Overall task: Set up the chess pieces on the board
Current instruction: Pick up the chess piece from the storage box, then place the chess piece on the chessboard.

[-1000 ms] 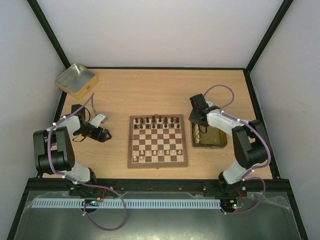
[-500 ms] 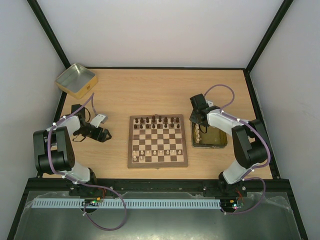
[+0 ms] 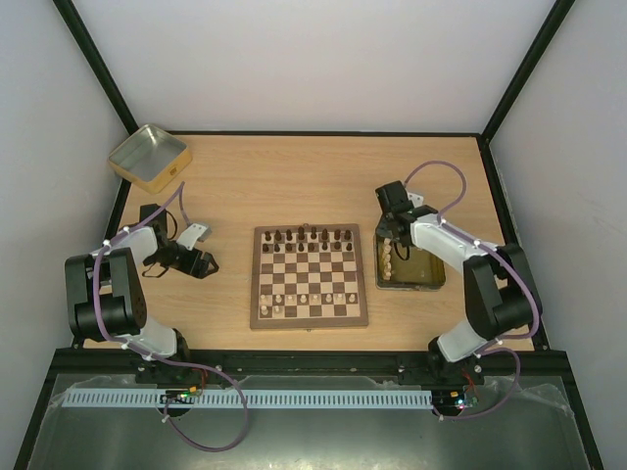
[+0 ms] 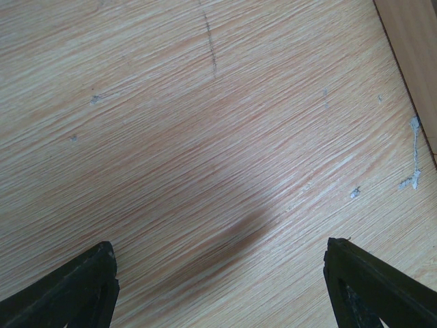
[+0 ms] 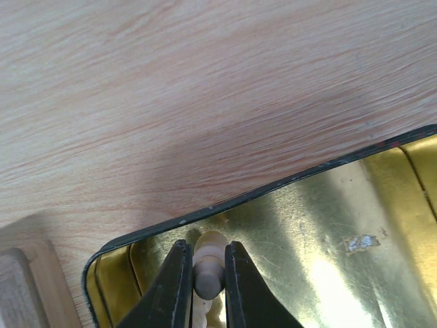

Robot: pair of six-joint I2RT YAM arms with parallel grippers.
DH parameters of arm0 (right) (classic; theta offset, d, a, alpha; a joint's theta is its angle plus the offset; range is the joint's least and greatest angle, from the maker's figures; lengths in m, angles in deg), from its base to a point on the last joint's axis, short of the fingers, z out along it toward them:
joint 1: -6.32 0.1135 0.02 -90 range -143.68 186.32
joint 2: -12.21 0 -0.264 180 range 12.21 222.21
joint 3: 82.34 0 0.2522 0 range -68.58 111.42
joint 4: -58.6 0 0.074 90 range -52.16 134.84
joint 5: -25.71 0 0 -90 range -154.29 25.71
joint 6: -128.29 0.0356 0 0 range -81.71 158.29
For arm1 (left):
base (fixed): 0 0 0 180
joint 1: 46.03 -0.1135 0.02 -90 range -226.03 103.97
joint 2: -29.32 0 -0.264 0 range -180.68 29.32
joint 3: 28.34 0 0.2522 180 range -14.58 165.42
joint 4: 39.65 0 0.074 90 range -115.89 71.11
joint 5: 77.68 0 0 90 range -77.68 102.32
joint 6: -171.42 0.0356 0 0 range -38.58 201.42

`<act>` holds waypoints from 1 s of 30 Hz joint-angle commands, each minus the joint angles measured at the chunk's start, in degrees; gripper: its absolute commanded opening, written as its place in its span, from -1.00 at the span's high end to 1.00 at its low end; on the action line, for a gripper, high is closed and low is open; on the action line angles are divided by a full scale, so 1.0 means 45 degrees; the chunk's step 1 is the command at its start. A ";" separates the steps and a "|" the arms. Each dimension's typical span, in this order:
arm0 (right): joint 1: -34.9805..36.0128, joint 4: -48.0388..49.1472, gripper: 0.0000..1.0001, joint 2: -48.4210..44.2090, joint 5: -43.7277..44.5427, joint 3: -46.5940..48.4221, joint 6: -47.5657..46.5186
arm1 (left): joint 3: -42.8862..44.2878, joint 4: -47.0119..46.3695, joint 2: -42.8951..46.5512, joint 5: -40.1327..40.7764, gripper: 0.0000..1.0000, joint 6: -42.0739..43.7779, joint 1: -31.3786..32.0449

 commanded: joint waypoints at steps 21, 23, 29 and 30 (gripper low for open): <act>0.4866 -0.3907 0.86 -0.4767 -0.0054 0.0918 0.2096 | -0.0532 0.0656 -0.0375 0.1027 -0.66 -0.0167 0.0100; 0.6203 -0.4016 0.86 -0.4798 0.0148 0.0817 0.2784 | -0.0550 0.0633 -0.0318 0.1059 -0.66 -0.0187 0.0085; 0.9685 -0.3465 0.86 -0.4215 0.0697 0.0005 0.5127 | -0.0609 0.0530 -0.0135 0.1161 -0.66 -0.0281 0.0124; 1.0192 -0.3194 0.86 -0.3993 0.0685 -0.0090 0.5417 | -0.0606 0.0527 -0.0152 0.1171 -0.67 -0.0277 0.0124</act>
